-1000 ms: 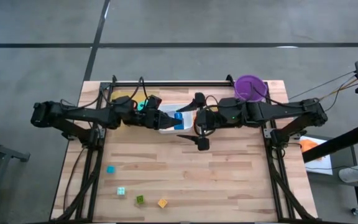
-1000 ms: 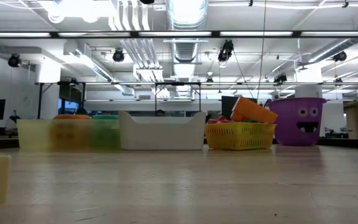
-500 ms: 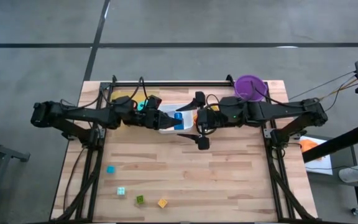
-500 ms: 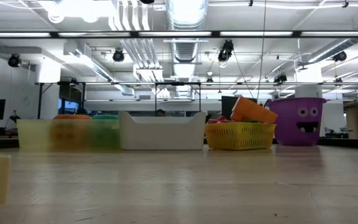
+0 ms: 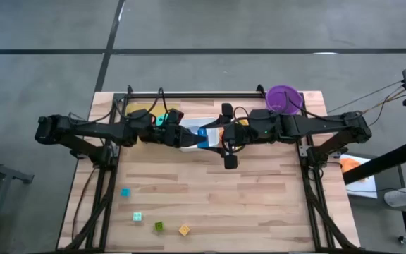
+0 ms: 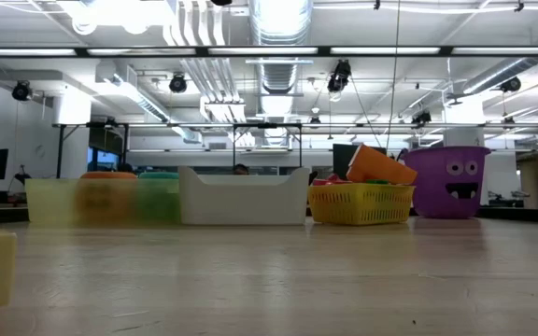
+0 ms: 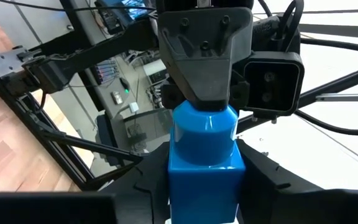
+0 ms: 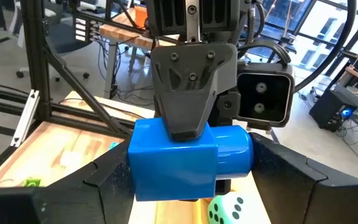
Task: Pick & Place Toys
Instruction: Put the blue game piece into the yellow bin
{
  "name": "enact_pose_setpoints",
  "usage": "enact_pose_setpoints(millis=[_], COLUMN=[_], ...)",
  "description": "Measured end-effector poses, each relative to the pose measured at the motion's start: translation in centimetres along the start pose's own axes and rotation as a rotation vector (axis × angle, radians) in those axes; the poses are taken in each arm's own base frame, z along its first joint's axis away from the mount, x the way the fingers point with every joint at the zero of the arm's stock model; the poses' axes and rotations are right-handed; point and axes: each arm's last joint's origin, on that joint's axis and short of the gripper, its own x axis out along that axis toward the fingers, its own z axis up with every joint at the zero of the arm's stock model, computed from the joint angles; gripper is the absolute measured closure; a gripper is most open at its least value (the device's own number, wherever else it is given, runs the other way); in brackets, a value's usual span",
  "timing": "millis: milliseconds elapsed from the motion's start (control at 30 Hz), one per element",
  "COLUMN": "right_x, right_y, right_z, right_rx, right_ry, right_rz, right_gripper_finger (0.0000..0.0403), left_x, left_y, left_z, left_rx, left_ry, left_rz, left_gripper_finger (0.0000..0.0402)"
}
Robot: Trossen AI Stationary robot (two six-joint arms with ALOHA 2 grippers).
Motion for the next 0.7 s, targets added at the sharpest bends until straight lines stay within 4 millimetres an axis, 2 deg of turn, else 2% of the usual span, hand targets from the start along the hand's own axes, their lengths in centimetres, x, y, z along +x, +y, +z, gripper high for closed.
enact_pose_setpoints(millis=[433,533,700], right_x=[-0.2,-0.7,-1.4], right_y=[0.0,-0.1,-0.2], right_z=[0.1,0.3,0.7], right_rx=[0.02,0.034,0.069], right_ry=[-0.001,-0.011,-0.024], right_rz=[0.008,0.014,0.016], right_gripper_finger=[0.0137,0.0136,0.0135], left_x=[0.0,-0.3,-0.7], left_y=[-0.1,-0.5,-1.0], left_z=[0.0,0.1,0.3], left_rx=[-0.053,-0.06,-0.055], left_ry=[0.012,0.011,0.025], left_rz=[-0.007,-0.024,-0.045], left_gripper_finger=[0.0245,0.0214,0.0133])
